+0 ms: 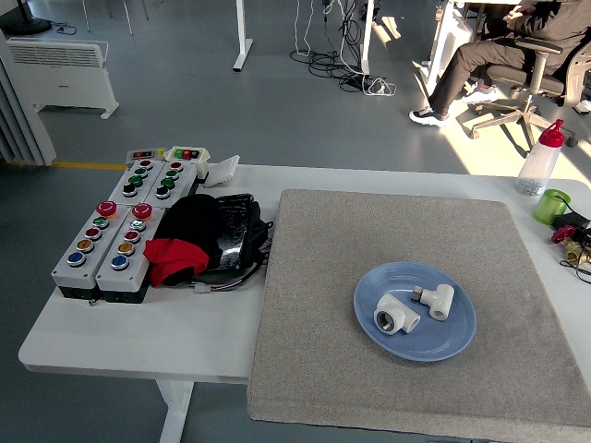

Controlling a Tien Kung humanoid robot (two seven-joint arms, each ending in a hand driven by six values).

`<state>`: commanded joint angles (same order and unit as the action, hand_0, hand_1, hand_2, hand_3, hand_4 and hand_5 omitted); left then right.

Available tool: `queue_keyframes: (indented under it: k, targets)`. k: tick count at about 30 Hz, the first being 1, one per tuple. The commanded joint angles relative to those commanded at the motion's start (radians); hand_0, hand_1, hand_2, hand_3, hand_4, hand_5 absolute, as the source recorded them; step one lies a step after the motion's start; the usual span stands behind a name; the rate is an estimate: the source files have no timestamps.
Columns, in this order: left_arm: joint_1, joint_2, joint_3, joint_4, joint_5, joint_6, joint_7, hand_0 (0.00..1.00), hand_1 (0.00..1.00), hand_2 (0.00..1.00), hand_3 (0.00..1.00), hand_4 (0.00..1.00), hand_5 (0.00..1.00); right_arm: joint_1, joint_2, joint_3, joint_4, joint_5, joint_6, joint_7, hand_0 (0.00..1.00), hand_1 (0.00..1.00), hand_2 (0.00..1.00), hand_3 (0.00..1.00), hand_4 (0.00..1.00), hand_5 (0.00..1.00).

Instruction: Pick pipe place plate twice

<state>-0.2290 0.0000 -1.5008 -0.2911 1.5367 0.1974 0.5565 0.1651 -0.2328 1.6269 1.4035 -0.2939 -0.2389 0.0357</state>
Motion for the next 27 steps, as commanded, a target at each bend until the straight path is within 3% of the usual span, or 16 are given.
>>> queue_keyframes:
  k: [9,17,27]
  targets:
    - [-0.004,0.0,-0.001,0.0,0.002,0.0,0.0,0.583,0.576,0.581,0.465,0.406,0.998,-0.001,0.001,-0.01,-0.048,-0.161,0.052,-0.024,0.785,0.724,0.758,0.704,0.473,0.613]
    - [-0.005,0.0,-0.003,-0.001,0.005,-0.002,0.001,0.583,0.577,0.582,0.465,0.406,0.998,0.0,0.005,-0.011,-0.073,-0.171,0.075,0.005,0.775,0.713,0.741,0.692,0.468,0.609]
    - [-0.008,0.0,-0.005,-0.001,0.012,-0.005,0.003,0.582,0.577,0.582,0.465,0.406,0.998,0.004,0.005,-0.017,-0.078,-0.19,0.084,-0.015,0.764,0.706,0.73,0.68,0.467,0.601]
